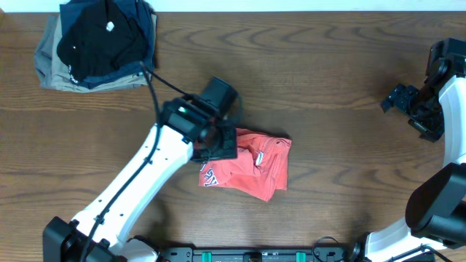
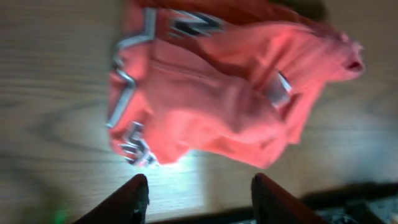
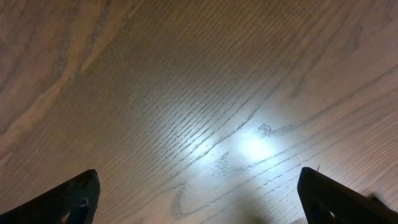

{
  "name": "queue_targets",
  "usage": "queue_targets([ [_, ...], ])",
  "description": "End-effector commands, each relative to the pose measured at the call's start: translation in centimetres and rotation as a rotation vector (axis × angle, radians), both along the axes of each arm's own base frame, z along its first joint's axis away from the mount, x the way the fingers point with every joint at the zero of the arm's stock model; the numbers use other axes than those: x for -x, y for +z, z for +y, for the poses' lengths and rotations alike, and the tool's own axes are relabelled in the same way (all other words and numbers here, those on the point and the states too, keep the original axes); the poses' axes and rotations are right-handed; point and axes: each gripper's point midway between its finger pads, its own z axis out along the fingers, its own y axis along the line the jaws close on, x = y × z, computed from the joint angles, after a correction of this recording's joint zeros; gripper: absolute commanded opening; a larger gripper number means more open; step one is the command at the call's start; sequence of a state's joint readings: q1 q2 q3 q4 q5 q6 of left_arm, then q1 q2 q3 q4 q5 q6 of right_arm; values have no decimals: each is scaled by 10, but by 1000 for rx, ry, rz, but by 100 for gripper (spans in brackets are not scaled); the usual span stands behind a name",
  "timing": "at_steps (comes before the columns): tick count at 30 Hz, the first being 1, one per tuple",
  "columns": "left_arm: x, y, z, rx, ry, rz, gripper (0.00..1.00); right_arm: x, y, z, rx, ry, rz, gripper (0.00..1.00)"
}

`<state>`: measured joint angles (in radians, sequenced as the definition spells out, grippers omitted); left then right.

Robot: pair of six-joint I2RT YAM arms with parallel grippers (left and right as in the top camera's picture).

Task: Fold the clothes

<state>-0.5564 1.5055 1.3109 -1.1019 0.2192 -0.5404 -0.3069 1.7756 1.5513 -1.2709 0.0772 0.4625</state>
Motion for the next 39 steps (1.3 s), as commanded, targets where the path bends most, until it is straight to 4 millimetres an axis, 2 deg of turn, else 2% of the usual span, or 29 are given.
queue_targets([
  [1,-3,-14,15,-69,-2,6,60,0,4,-2,5,1,-10,99],
  [4,-1,-27,10,-62,-22,35,66,0,4,-2,5,1,-10,99],
  [11,2,-48,-36,38,-182,57,85,0,4,-2,5,1,-10,99],
  [15,1,-59,-50,41,-211,53,87,0,4,-2,5,1,-10,99],
  [21,7,-79,-55,8,-209,112,86,0,4,-2,5,1,-10,99],
  [22,9,-83,-55,1,-214,122,79,0,4,-2,5,1,-10,99],
  [25,15,-84,-61,-3,-240,127,47,0,4,-2,5,1,-10,99],
  [29,26,-75,-71,3,-284,115,13,0,4,-2,5,1,-10,99],
  [34,45,-63,-82,6,-314,115,10,0,4,-2,5,1,-10,99],
  [39,62,-64,-93,-1,-356,124,11,0,4,-2,5,1,-10,99],
])
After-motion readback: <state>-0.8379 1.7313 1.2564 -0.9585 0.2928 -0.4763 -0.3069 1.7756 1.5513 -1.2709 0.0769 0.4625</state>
